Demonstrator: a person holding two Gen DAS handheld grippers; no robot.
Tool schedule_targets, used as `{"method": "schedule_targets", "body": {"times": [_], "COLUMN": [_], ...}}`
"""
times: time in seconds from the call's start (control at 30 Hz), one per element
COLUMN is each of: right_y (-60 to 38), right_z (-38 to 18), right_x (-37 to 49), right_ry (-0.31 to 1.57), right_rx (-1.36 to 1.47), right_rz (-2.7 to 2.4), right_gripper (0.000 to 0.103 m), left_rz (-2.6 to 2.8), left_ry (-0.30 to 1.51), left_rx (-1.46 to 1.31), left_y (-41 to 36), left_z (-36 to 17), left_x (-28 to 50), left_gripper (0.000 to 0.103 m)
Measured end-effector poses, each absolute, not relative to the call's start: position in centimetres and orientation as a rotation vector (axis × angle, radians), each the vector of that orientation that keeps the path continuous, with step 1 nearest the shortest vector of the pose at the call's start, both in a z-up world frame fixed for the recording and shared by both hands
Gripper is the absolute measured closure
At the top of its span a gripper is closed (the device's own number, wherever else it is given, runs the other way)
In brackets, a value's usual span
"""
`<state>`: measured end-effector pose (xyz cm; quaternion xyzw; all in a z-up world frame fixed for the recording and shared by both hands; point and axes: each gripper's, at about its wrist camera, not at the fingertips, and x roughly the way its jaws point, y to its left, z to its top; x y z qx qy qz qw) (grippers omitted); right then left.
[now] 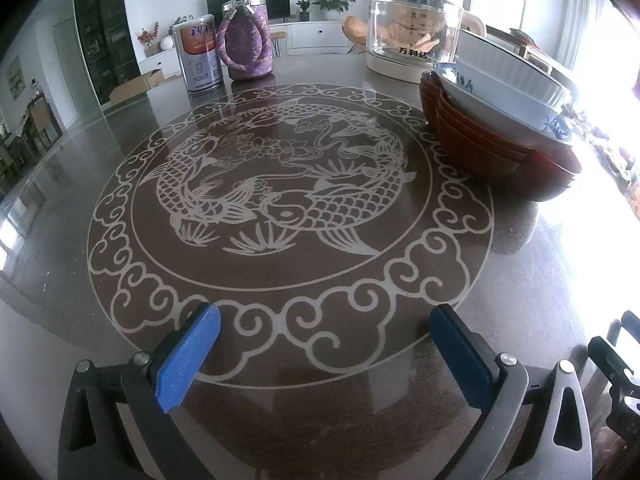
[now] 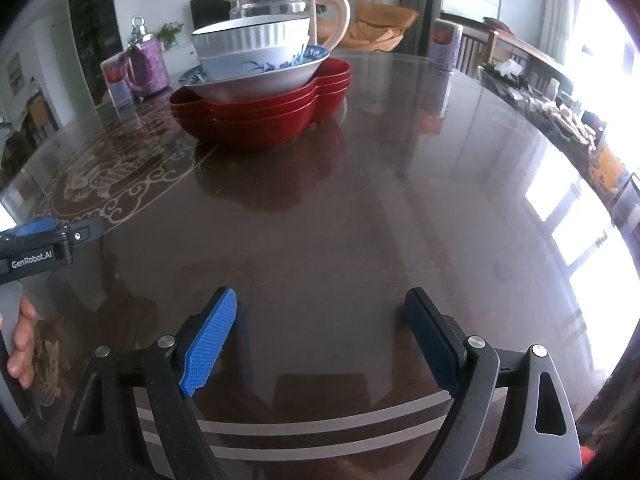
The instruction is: Organize plates and bowls
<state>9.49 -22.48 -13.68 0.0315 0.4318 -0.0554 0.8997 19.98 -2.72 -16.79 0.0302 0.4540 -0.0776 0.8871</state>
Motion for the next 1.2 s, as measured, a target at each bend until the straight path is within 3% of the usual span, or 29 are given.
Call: {"method": "schedule_targets", "body": {"times": [1.2], "right_y": [-22.2], "right_z": [-13.5], "right_x": [10.3], "right_ry": [0.91], "right_rx": [0.113], "right_rz": [-0.208], "right_gripper": [0.013], "left_rz": [-0.181], "left_ry": [0.987], "left_rx": [0.079], "left_y": [-2.8], "left_z": [-16.8], "left_x": [20.4], "left_gripper": [0.0]}}
